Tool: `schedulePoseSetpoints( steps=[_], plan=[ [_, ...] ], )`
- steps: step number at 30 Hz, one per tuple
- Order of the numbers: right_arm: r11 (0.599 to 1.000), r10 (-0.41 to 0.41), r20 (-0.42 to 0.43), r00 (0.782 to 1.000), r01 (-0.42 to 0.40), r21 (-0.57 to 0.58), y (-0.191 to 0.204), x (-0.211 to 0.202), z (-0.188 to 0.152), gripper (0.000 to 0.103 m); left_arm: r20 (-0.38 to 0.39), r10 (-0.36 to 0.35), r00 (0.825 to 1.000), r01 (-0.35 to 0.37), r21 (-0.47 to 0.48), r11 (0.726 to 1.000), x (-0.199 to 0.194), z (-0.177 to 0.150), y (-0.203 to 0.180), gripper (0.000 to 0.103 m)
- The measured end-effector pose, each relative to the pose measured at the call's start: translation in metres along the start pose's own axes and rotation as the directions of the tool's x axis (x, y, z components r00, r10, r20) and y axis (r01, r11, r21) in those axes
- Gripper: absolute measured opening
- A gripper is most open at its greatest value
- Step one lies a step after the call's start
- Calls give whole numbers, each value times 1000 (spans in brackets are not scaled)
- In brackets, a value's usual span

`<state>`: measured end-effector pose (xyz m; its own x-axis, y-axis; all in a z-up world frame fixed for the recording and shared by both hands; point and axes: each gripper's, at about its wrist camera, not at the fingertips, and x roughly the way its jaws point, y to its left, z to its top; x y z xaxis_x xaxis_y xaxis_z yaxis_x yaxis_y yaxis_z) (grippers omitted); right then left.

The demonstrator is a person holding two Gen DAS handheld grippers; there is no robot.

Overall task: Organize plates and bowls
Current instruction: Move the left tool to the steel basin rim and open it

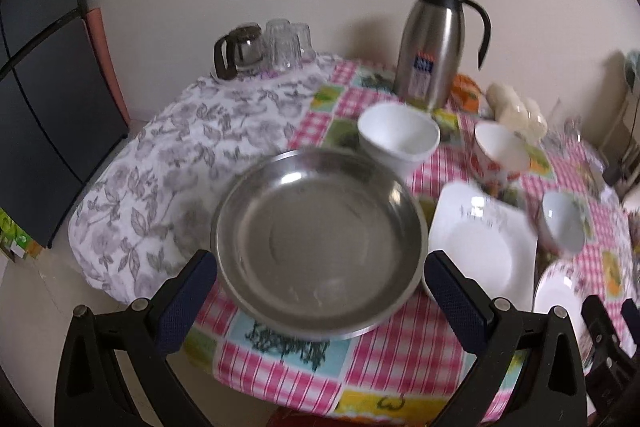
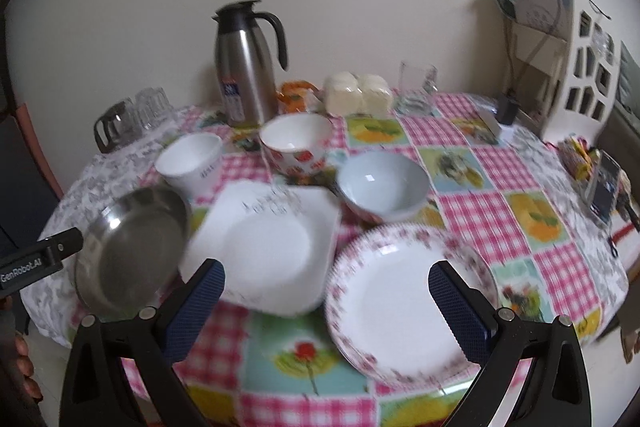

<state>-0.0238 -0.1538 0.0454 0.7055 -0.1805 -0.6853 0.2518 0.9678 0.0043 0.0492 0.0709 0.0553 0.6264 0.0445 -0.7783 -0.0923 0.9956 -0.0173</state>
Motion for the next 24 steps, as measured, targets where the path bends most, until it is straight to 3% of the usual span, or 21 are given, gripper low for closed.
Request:
schedulePoseSetpoints(
  steps=[4, 8, 12, 18, 24],
  plan=[
    [1000, 25, 22, 999, -25, 13, 12, 3, 19, 103, 43, 10, 999, -8, -50, 999, 3, 17, 3, 103],
    [999, 29, 33, 999, -30, 25, 18, 10, 29, 103, 101, 65, 993, -56, -91, 994, 9, 26, 1, 103],
    [999, 30, 45, 999, -31, 34, 23, 21, 37, 103, 70, 70, 995, -61, -125, 990, 25, 34, 1, 103],
    [998, 55, 97, 994, -57, 19, 25, 34, 41, 103, 70, 22, 997, -12, -144, 990, 44, 36, 9, 103],
    [994, 105, 76, 992, -106, 13, 33, 50, 40, 103, 118, -14, 993, 32, -152, 988, 43, 43, 31, 103]
  ],
)
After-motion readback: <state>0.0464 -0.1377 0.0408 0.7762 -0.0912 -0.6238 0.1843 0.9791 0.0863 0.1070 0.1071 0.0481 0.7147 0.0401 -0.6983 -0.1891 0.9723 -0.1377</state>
